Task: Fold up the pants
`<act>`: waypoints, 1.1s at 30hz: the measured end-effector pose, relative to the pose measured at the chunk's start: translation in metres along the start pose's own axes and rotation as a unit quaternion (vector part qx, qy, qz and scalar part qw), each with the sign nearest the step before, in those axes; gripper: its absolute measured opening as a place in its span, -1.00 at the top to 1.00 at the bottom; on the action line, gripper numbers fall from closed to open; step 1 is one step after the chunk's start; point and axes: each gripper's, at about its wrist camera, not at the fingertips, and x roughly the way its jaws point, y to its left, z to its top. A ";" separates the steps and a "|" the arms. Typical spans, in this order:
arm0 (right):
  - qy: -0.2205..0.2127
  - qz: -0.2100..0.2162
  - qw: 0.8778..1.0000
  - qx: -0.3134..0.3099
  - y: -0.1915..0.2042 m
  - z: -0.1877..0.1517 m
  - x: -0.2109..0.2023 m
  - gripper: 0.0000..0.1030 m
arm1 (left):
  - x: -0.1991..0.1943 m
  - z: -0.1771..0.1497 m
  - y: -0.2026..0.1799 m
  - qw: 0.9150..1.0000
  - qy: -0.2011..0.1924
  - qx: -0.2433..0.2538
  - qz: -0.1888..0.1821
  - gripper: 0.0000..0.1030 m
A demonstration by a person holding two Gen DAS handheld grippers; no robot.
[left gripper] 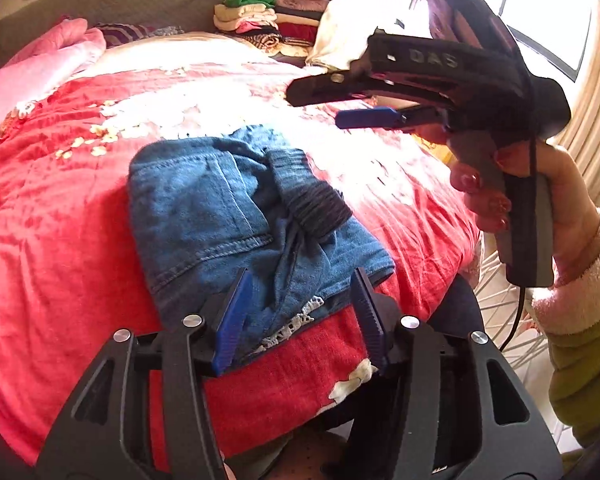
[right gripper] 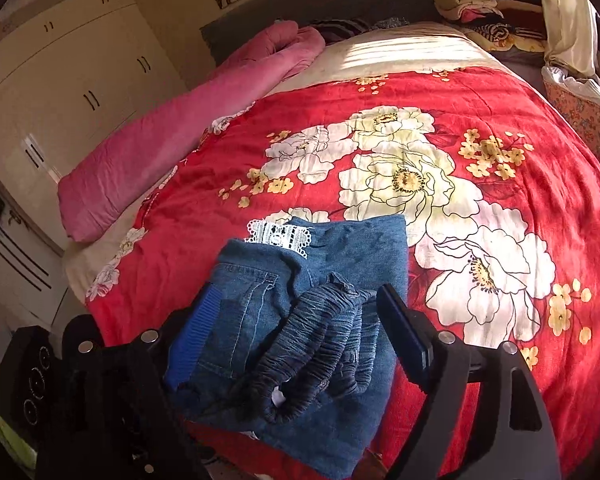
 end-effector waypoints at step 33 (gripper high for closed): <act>-0.057 -0.017 0.998 0.010 -0.002 -0.024 -0.055 -0.90 | -0.036 0.016 0.023 0.995 -0.047 -0.052 0.076 -0.81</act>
